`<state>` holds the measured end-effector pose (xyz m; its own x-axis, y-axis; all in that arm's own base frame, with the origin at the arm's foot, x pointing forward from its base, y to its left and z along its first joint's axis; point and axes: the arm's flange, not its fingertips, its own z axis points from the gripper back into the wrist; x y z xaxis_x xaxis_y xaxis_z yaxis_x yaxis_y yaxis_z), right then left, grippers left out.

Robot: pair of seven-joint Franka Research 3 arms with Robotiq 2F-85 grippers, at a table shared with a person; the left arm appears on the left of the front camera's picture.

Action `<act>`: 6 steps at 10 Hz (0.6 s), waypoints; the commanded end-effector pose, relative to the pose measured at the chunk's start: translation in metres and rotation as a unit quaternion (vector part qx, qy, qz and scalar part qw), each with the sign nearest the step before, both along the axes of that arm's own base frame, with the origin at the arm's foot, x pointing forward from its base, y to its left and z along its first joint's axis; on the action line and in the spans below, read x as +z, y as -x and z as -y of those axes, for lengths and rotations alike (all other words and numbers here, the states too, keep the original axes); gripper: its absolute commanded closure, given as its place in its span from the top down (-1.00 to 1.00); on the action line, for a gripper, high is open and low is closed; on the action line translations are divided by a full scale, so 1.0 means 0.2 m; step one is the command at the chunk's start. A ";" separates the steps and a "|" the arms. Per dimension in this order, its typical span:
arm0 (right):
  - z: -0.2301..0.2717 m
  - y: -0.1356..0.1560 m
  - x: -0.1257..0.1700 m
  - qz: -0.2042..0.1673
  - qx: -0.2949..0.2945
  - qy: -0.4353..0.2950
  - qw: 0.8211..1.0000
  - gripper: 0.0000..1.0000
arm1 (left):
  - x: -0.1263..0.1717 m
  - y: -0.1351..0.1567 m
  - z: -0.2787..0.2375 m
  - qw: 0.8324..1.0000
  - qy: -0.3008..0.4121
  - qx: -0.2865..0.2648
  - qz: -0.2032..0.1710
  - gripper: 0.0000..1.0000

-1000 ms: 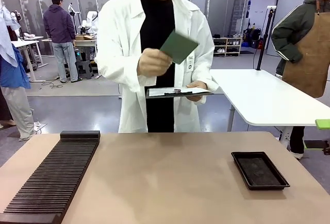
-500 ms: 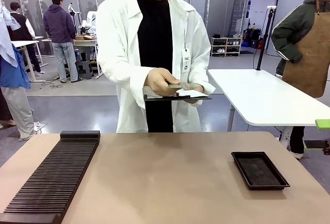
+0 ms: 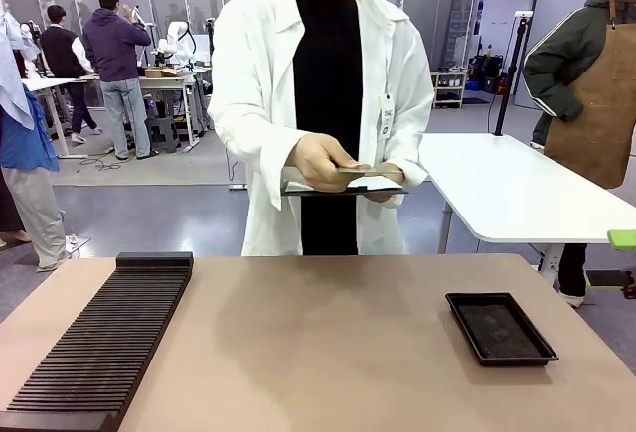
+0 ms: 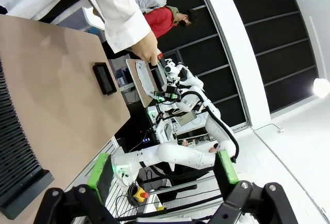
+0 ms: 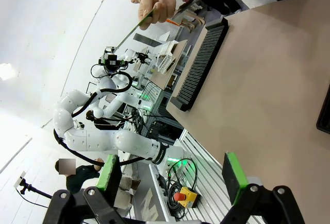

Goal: Inspect the PCB.
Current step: Pick up the Blank PCB that the human is holding.

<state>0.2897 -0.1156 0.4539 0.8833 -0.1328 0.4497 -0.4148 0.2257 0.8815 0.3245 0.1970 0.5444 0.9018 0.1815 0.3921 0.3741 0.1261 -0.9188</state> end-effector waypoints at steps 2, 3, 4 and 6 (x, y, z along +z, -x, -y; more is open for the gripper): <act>0.00 -0.01 0.01 0.013 0.000 -0.005 1.000 1.00 | 0.00 0.01 -0.01 1.000 0.004 -0.008 0.007 1.00; 0.00 0.00 0.00 0.000 0.000 0.000 1.000 1.00 | 0.00 0.01 -0.01 1.000 0.004 -0.008 0.007 1.00; -0.01 -0.01 0.01 -0.003 0.000 -0.001 1.000 1.00 | 0.00 0.01 -0.01 1.000 0.004 -0.008 0.007 1.00; -0.12 -0.17 0.04 -0.051 0.012 -0.001 0.999 1.00 | 0.00 0.01 -0.01 1.000 0.004 -0.008 0.007 1.00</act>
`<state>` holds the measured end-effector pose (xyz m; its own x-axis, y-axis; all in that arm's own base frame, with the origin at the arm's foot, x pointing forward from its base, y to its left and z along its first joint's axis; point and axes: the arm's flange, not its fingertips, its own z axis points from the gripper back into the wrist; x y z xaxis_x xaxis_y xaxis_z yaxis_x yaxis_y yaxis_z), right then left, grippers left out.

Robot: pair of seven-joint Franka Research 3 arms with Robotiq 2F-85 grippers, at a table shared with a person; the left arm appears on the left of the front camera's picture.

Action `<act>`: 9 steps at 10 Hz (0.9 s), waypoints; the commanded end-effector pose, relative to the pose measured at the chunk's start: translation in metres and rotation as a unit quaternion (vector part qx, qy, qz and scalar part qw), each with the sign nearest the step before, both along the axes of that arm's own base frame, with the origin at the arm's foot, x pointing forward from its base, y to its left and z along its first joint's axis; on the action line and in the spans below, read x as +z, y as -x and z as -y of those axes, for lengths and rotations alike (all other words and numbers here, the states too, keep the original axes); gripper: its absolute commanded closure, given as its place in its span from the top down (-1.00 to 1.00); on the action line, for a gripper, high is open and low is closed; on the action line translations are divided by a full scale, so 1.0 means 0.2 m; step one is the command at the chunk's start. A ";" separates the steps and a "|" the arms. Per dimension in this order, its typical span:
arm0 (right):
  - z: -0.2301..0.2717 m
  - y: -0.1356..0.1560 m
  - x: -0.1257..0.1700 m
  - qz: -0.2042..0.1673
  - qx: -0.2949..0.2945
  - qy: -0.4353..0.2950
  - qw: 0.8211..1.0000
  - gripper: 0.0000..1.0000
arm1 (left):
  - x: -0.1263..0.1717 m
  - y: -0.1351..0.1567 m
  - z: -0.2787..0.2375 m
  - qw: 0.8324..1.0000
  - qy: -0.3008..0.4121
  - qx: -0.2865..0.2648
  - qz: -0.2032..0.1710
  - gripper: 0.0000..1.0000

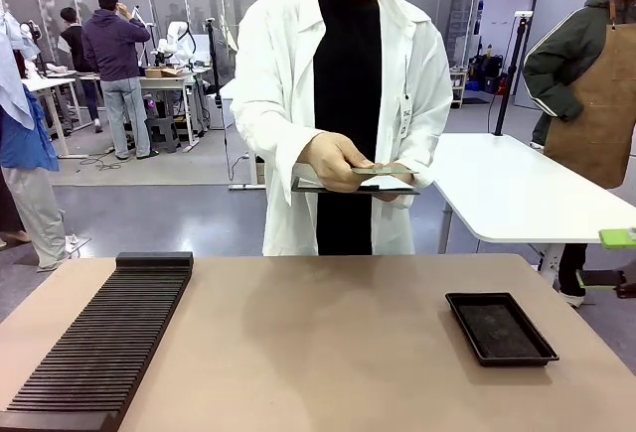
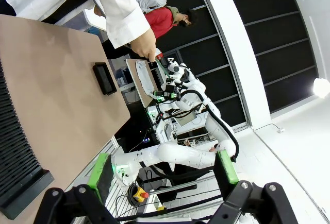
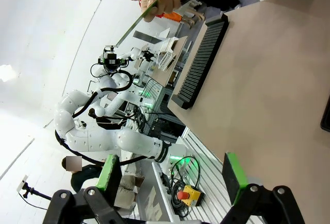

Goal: Inspect the PCB.
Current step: Pick up the Blank PCB that the human is holding.

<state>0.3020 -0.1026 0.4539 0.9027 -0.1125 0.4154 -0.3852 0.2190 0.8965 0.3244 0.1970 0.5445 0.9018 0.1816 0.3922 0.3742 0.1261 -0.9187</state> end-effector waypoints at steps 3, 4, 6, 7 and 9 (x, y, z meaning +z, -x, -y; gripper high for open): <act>-0.22 -0.30 0.09 -0.086 0.007 -0.017 0.996 1.00 | 0.00 0.01 -0.01 1.000 0.004 -0.008 0.007 1.00; -0.27 -0.37 0.10 -0.099 -0.002 -0.027 0.995 1.00 | 0.00 0.01 -0.01 1.000 0.004 -0.008 0.007 1.00; -0.42 -0.50 0.20 -0.113 0.001 -0.035 0.993 1.00 | 0.00 0.01 -0.01 1.000 0.004 -0.008 0.007 1.00; -0.50 -0.55 0.27 -0.119 0.009 -0.031 0.992 1.00 | 0.00 0.01 -0.01 1.000 0.004 -0.008 0.007 1.00; -0.64 -0.66 0.35 -0.159 0.023 -0.020 0.987 1.00 | 0.00 0.01 -0.01 1.000 0.004 -0.008 0.007 1.00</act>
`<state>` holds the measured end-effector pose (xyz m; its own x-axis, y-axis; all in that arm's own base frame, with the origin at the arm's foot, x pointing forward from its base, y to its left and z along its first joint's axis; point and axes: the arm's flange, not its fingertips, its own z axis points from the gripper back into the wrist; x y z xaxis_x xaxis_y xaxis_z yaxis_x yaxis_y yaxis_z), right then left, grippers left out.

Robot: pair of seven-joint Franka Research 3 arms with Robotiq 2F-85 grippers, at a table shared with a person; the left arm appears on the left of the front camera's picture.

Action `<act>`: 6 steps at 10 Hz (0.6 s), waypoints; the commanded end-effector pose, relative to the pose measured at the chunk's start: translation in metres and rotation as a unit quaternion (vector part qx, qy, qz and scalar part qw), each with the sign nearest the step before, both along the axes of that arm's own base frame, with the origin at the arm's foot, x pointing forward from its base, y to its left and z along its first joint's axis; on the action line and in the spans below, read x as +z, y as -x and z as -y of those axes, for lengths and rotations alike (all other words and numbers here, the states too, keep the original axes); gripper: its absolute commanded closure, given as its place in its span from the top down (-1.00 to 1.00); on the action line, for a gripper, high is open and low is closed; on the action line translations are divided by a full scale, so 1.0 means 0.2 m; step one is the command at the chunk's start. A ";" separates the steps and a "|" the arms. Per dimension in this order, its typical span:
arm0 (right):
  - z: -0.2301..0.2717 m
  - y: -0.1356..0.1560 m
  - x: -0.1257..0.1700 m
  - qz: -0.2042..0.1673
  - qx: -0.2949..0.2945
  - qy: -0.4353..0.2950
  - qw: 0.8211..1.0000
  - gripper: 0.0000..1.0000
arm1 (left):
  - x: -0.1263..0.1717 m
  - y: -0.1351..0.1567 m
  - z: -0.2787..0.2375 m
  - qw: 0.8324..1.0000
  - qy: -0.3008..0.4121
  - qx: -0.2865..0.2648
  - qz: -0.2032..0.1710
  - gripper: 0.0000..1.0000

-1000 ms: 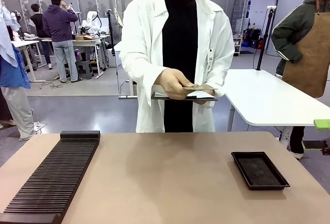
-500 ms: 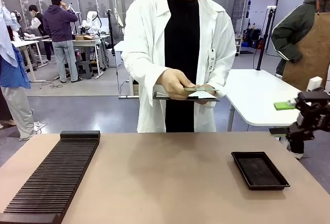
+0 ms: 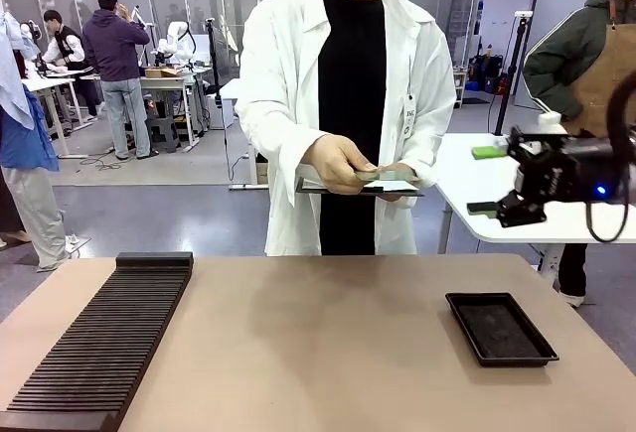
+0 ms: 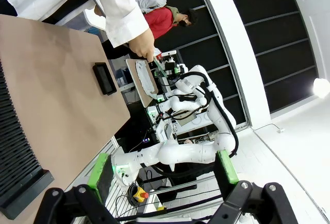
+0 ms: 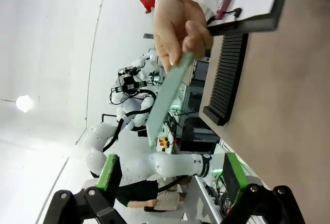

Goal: Inspect the PCB.
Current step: Pick up the Blank PCB that the human is holding.

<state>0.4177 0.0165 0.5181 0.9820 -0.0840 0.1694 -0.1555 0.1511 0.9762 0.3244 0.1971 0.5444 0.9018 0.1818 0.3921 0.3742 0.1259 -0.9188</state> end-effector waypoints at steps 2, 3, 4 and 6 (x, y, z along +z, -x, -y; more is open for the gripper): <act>-0.19 -0.18 0.03 -0.058 0.020 0.004 0.998 1.00 | 0.00 0.01 -0.01 1.000 0.004 -0.008 0.007 1.00; -0.24 -0.21 0.01 -0.070 0.025 -0.008 0.997 1.00 | 0.00 0.01 -0.01 1.000 0.004 -0.008 0.007 1.00; -0.29 -0.24 -0.03 -0.086 0.032 -0.014 0.996 1.00 | 0.00 0.01 -0.01 1.000 0.004 -0.008 0.007 1.00; -0.39 -0.27 -0.07 -0.101 0.038 -0.044 0.993 1.00 | 0.00 0.01 -0.01 1.000 0.004 -0.008 0.007 1.00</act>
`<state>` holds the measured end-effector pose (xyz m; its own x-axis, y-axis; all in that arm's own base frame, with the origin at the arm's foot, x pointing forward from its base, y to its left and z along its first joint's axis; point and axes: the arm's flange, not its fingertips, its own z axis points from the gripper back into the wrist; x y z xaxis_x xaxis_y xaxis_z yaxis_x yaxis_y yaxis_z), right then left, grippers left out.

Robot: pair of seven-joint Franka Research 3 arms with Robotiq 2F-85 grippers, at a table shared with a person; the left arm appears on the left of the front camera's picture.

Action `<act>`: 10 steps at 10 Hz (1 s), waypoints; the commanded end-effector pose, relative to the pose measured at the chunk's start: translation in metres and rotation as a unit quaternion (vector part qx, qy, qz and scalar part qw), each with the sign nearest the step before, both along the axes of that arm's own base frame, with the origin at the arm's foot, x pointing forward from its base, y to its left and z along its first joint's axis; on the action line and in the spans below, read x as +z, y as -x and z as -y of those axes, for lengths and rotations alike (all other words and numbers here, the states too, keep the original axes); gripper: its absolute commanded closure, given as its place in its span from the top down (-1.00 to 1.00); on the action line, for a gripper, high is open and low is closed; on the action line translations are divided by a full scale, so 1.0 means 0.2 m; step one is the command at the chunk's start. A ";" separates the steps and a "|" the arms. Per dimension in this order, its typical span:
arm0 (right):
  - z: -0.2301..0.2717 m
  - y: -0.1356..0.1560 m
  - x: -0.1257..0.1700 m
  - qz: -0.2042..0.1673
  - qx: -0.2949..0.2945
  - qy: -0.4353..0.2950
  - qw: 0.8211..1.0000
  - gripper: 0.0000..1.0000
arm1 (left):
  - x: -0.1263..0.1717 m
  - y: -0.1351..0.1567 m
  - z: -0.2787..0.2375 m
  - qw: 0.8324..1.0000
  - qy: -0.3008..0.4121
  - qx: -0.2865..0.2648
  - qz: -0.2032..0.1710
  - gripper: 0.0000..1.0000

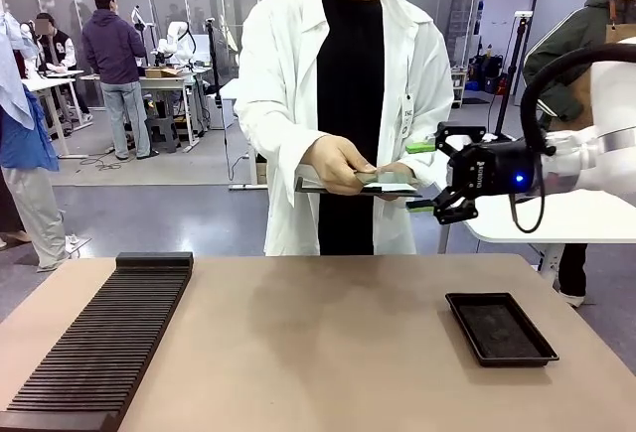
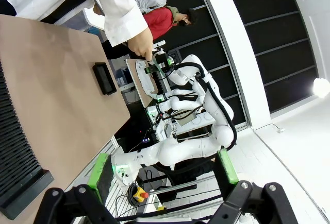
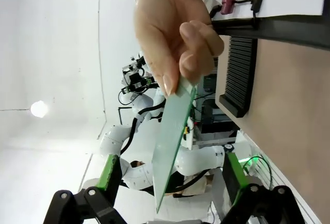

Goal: Inspect the PCB.
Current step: Pick up the Blank PCB that the human is holding.

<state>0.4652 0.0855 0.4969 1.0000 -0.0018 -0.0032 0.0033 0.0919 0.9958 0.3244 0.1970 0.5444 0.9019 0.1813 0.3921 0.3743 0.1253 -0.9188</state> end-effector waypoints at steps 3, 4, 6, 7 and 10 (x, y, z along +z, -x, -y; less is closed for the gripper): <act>-0.12 -0.05 0.00 -0.031 -0.014 -0.038 0.999 1.00 | 0.00 0.01 -0.01 1.000 0.004 -0.007 0.007 1.00; -0.13 -0.05 0.00 -0.036 -0.013 -0.045 0.998 1.00 | 0.00 0.01 -0.01 1.000 0.004 -0.007 0.007 1.00; -0.09 -0.03 -0.02 -0.018 -0.003 -0.039 0.999 1.00 | 0.00 0.01 -0.01 1.000 0.004 -0.007 0.007 1.00; -0.09 -0.03 -0.02 -0.018 -0.003 -0.039 0.999 1.00 | 0.00 0.01 -0.01 1.000 0.004 -0.007 0.007 1.00; -0.09 -0.03 -0.02 -0.018 -0.003 -0.039 0.999 1.00 | 0.00 0.01 -0.01 1.000 0.004 -0.007 0.007 1.00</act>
